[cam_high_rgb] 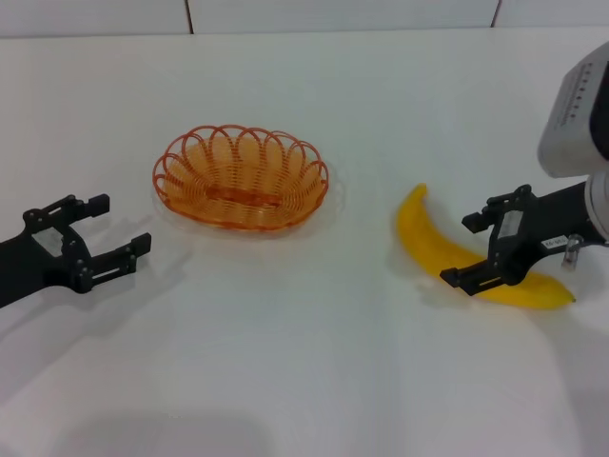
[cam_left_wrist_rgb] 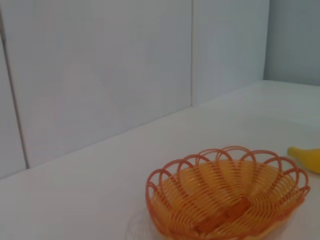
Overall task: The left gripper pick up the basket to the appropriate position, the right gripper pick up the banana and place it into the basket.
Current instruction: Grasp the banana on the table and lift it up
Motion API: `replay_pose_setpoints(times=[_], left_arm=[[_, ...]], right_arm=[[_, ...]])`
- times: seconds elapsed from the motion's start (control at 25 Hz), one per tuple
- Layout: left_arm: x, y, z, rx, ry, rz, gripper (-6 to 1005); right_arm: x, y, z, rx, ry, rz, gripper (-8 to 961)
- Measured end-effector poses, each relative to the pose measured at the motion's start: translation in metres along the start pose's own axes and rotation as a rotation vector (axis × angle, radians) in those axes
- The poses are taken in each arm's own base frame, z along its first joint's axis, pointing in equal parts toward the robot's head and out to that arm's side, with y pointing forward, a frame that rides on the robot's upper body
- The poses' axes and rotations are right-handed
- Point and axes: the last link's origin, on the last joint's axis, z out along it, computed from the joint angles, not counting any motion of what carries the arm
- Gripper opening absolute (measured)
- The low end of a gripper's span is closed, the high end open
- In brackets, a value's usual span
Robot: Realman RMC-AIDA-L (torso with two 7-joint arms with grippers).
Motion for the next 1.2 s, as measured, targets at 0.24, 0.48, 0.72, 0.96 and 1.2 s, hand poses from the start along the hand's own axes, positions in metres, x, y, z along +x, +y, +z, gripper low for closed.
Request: replay_pose_setpoints(times=[0.24, 0.48, 0.72, 0.96, 1.2], left_arm=[[0.001, 0.000, 0.001, -0.003, 0.003, 0.002, 818], [0.001, 0.000, 0.002, -0.003, 0.004, 0.007, 818], [0.003, 0.000, 0.004, -0.007, 0.007, 0.019, 818], [0.002, 0.000, 0.007, -0.007, 0.003, 0.016, 818], [0.002, 0.000, 0.007, -0.007, 0.003, 0.016, 818]], right_arm=[[0.000, -0.004, 0.011, -0.018, 0.041, 0.002, 815], [-0.001, -0.010, 0.019, -0.011, 0.061, 0.010, 812], [-0.001, -0.013, 0.023, -0.008, 0.074, 0.012, 810], [-0.002, -0.013, 0.028, -0.028, 0.086, 0.012, 807], [-0.002, -0.014, 0.027, -0.031, 0.088, 0.023, 805]])
